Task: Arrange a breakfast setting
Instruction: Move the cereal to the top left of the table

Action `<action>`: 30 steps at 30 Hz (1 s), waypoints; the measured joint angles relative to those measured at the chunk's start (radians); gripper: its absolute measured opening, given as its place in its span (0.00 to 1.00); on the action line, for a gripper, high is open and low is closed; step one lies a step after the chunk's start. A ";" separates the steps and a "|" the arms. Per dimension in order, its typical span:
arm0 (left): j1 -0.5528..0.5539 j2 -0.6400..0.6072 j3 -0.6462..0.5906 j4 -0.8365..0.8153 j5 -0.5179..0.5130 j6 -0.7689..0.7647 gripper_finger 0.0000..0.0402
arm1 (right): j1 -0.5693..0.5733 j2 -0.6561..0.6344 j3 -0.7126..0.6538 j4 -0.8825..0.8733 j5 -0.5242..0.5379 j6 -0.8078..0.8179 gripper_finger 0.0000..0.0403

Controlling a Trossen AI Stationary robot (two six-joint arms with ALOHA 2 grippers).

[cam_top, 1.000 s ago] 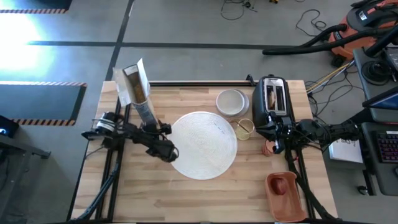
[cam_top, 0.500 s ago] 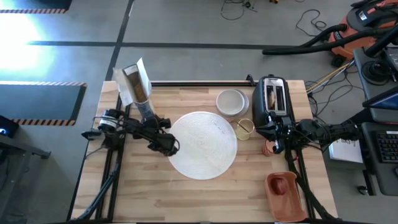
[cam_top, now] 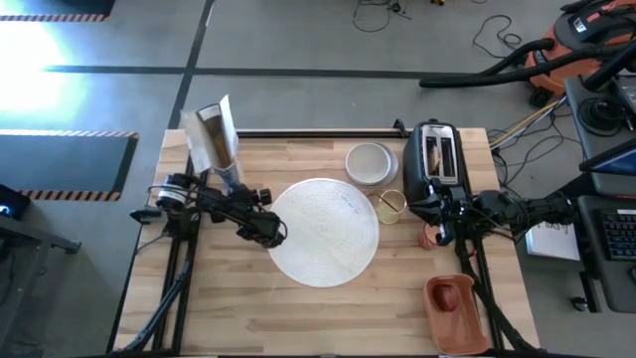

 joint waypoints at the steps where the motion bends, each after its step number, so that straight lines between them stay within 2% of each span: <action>1: 0.000 -0.003 0.000 0.000 0.009 0.018 0.42 | 0.000 0.000 0.000 0.000 0.000 0.000 0.08; 5: 0.000 -0.020 -0.012 -0.002 0.046 0.061 0.42 | 0.000 0.000 0.000 0.000 0.000 0.000 0.08; 11: 0.000 -0.079 -0.092 0.007 0.061 0.051 0.42 | 0.000 0.000 0.000 0.000 0.000 0.000 0.08; 20: -0.024 -0.197 -0.223 0.008 -0.152 0.057 0.42 | 0.000 0.000 0.000 0.000 0.000 0.000 0.08; 30: -0.025 -0.275 -0.344 0.034 -0.181 0.069 0.42 | 0.000 0.000 0.000 0.000 0.000 0.000 0.08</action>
